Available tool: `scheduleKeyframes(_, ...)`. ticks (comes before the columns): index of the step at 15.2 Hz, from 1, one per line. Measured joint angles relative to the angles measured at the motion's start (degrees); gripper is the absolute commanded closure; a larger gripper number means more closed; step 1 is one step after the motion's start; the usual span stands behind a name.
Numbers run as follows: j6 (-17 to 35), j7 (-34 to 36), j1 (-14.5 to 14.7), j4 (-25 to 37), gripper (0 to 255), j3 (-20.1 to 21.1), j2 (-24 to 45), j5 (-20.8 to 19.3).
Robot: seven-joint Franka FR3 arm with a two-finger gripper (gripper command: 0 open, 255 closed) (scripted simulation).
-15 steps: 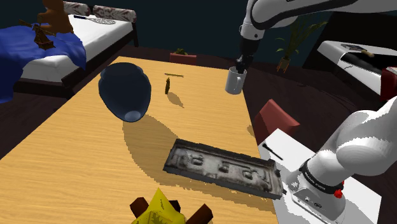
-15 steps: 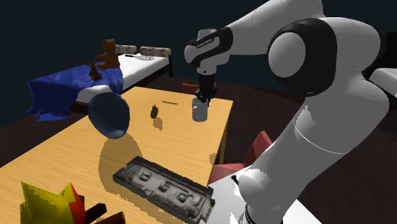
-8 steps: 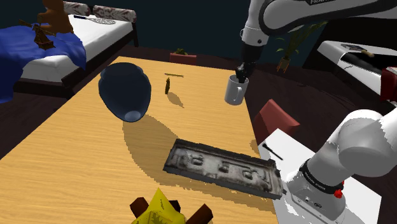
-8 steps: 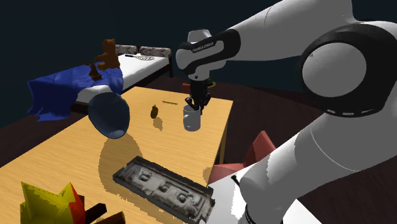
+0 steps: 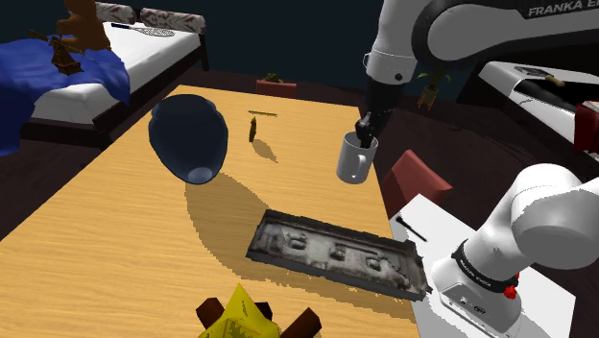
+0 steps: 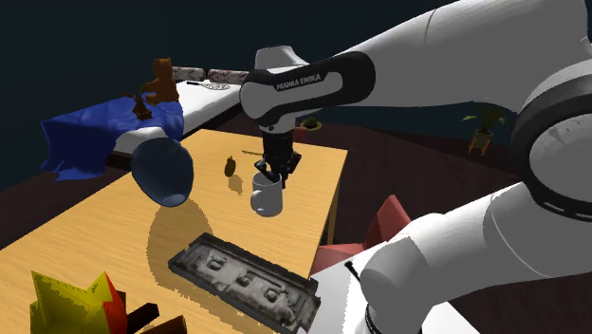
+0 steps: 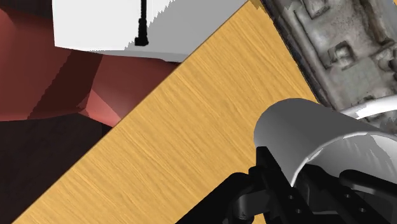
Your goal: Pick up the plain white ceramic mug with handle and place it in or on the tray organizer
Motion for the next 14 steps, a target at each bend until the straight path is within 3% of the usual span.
scheduleKeyframes(14,-2.79,17.66,9.13,-1.90,255,14.27,-6.63,10.20)
